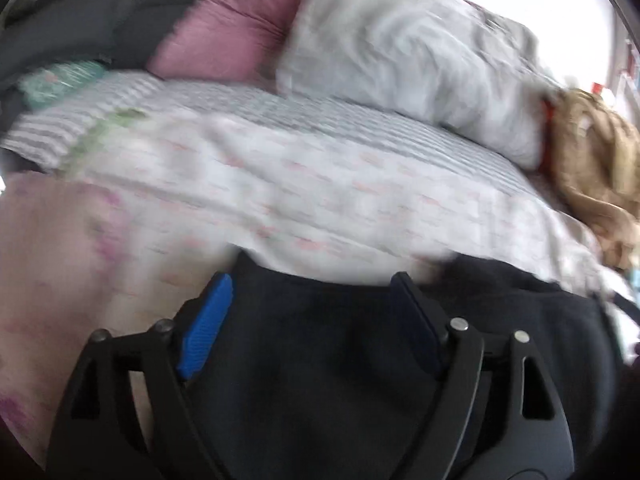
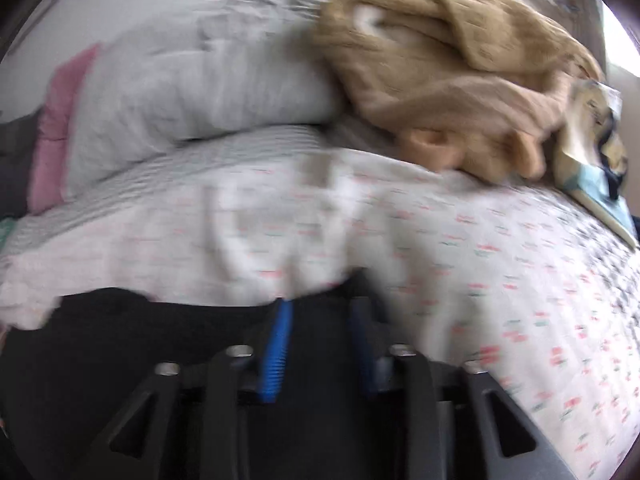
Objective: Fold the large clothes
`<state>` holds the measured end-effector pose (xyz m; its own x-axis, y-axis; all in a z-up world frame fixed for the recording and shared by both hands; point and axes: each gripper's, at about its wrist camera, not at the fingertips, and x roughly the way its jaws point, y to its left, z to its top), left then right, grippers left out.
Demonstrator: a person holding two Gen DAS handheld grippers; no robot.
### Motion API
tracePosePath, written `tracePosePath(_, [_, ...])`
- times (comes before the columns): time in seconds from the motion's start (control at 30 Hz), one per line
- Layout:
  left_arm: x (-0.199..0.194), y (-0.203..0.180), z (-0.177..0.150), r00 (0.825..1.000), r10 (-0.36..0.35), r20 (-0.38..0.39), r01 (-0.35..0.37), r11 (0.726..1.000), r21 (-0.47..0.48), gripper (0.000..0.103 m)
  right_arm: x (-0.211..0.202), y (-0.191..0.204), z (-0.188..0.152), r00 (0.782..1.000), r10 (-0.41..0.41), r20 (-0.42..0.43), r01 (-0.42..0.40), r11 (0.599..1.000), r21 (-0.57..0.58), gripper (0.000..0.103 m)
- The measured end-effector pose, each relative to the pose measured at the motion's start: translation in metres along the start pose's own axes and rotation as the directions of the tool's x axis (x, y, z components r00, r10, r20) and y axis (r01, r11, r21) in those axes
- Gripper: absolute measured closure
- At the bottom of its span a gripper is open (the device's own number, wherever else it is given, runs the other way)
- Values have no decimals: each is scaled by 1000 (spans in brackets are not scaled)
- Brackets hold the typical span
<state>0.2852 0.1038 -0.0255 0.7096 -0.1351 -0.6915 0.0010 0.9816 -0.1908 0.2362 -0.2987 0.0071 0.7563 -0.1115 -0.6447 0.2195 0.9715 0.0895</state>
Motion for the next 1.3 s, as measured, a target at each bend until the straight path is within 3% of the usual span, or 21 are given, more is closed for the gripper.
tracePosePath(0.03, [7,-11,-3,998,-40,-39,40,999,1,19,-1,20,-4,999,51,0,-51,998,-29,16])
tracePosePath(0.1, [23,-28,-12,992,-90,-91,89,996,-5,19,7,69,-17,981,180,-77,-189,973,-133,16])
tracePosePath(0.13, [29,-29,-16,991,-86,-104,85,996,-11,19,13,83,-23,972,206,-116,-223,961,-162,16])
tracePosePath(0.2, [46,-22,-22,991,-18,-132,20,1000,11,19,31,94,-34,972,164,-169,-199,956,-218,17])
tracePosePath(0.27, [58,4,-25,986,68,-150,-61,997,54,19,46,67,-36,980,90,-175,-127,968,-217,17])
tracePosePath(0.33, [62,40,-20,981,96,-170,-92,995,29,20,58,4,-32,979,65,-193,-83,993,-85,17])
tracePosePath(0.4, [60,72,-14,961,194,-195,-197,980,5,18,63,-69,-28,970,-94,-226,99,995,11,17])
tracePosePath(0.47, [52,97,-11,950,226,-215,-241,969,-45,18,48,-103,-24,977,-31,-211,52,994,93,29])
tracePosePath(0.5, [44,102,-12,949,232,-214,-249,967,-57,19,42,-110,-22,972,-34,-233,58,994,95,43])
tracePosePath(0.6, [10,81,-21,961,208,-181,-212,977,-3,20,8,-89,-24,963,-182,-197,174,983,-55,39])
tracePosePath(0.67, [-21,48,-34,979,149,-138,-142,988,59,20,-11,-75,-29,978,-126,-164,115,991,-74,33])
tracePosePath(0.73, [-52,12,-52,990,72,-122,-61,994,91,18,-36,-47,-40,986,-56,-157,42,995,-87,18])
tracePosePath(0.87, [-90,-43,-92,987,-51,-153,68,992,106,16,-57,15,-73,970,56,-236,-96,982,-162,17])
tracePosePath(0.93, [-101,-63,-119,981,-79,-178,100,989,111,16,-65,35,-99,957,85,-278,-138,975,-176,17])
tracePosePath(1.07, [-103,-63,-163,971,-34,-237,60,993,103,15,-71,34,-147,938,59,-342,-127,975,-181,17])
tracePosePath(1.13, [-114,-53,-180,983,18,-182,6,992,130,12,-80,17,-159,954,56,-295,-108,980,-165,17])
tracePosePath(1.3, [-136,-37,-195,978,136,-160,-110,981,160,11,-99,-41,-168,966,10,-259,-36,994,-99,16])
